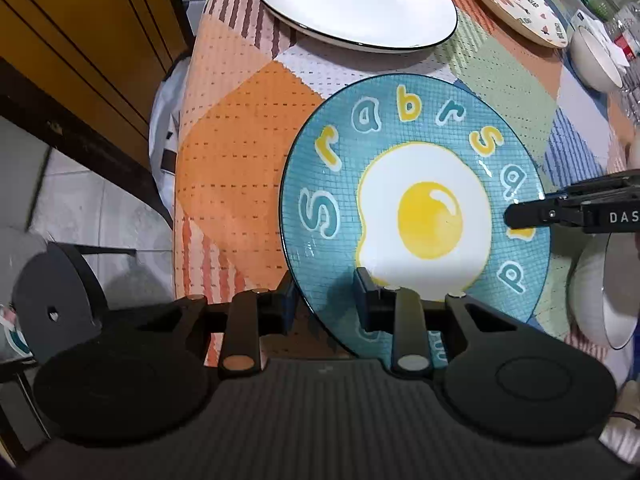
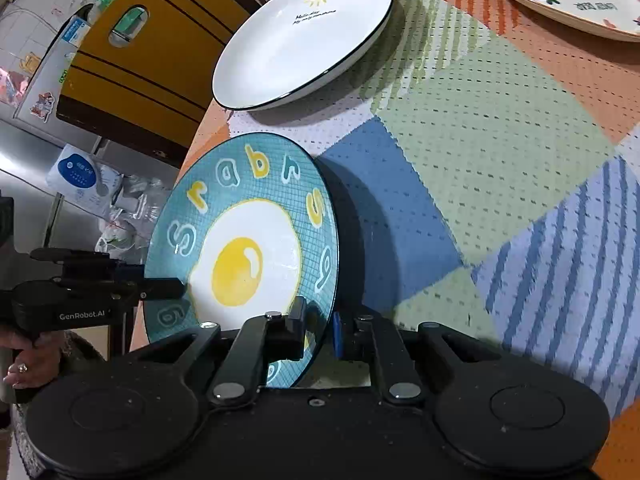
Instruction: Organize plates and bowls
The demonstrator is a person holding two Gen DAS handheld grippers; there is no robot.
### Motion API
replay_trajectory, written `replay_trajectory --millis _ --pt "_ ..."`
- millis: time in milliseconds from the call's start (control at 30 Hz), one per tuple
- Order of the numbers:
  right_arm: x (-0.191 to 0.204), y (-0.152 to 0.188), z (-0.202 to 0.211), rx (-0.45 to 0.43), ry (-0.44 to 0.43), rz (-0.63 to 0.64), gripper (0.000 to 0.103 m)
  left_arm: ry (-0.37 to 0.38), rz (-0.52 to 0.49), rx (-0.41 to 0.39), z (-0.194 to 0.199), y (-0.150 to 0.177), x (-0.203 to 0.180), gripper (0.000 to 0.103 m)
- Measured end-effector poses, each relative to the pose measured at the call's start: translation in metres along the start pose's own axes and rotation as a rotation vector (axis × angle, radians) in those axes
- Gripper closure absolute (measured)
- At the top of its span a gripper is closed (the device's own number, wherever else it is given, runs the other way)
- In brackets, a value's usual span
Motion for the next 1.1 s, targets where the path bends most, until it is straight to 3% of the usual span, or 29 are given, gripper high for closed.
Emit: replay_trajectory --millis 267,567,900,1100 --pt "-0.007 -0.004 0.028 -0.039 -0.064 0.035 0.086 0.054 0.004 -0.05 0.021 -0.012 -0.012 0.077" --pt "-0.03 -0.031 0.102 -0.192 -0.012 0.057 0.085 0.195 -0.05 -0.16 0.044 -0.064 -0.072 0.077" --pt "-0.101 -0.045 0.147 -0.292 0.107 -0.001 0.085 0.241 -0.163 -0.104 -0.009 -0.107 -0.158 0.077" --pt "-0.138 -0.043 0.143 -0.274 0.166 -0.06 0.083 0.233 -0.188 -0.072 -0.046 -0.119 -0.183 0.077"
Point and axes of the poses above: each gripper's, at about its wrist camera, not at the fingertips, and z roughly against the way its jaws point, x to its left, y to its underside, the point moved 4 cm from there along -z, roughly the way its jaws point, and after that the axes turned 11 degrees about -x, right-handed, at the moved point
